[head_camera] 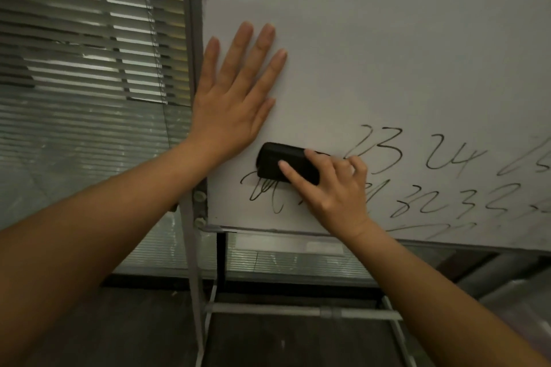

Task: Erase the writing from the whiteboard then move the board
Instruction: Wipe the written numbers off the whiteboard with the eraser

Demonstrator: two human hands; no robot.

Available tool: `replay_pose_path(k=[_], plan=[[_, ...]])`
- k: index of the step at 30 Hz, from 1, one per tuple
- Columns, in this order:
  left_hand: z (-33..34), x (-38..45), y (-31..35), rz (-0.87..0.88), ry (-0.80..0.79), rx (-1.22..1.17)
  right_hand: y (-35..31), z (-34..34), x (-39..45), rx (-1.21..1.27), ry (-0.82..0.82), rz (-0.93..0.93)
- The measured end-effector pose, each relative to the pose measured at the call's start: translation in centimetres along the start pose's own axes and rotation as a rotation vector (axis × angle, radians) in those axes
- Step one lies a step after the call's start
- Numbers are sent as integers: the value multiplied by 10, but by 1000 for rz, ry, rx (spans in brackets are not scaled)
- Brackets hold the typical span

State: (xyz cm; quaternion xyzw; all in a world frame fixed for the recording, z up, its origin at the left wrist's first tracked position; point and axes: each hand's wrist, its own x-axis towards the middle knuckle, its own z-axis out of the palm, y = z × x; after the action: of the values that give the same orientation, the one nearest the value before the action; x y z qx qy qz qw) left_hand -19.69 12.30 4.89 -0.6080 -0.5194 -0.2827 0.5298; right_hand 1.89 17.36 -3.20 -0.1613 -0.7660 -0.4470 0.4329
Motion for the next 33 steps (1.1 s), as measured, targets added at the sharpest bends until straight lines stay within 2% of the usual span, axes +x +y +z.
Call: replay_pose_path(k=[3, 7, 10, 12, 16, 18, 24, 26, 29, 31, 33], plan=[[1, 1, 4, 14, -5, -15, 25, -7, 6, -65, 25, 25], [3, 1, 3, 13, 9, -4, 72, -19, 23, -129, 83, 315], [3, -1, 1, 14, 4, 5, 81, -23, 26, -109, 83, 416], [3, -2, 0, 11, -12, 4, 67, -20, 22, -65, 65, 390], [0, 1, -1, 18, -33, -10, 16, -6, -4, -36, -16, 197], [0, 2, 0, 27, -28, -14, -2, -3, -16, -49, -60, 156], [1, 1, 0, 31, -15, -12, 20, -10, -7, -81, -24, 105], [1, 2, 0, 27, -9, -15, 45, -16, 3, -124, 14, 178], [2, 1, 1, 25, -2, -16, 83, -24, 15, -154, 54, 459], [2, 0, 1, 26, 6, -19, 91, -27, 19, -164, 82, 644], [2, 0, 1, 26, 10, -15, 81, -25, 20, -137, 83, 726]])
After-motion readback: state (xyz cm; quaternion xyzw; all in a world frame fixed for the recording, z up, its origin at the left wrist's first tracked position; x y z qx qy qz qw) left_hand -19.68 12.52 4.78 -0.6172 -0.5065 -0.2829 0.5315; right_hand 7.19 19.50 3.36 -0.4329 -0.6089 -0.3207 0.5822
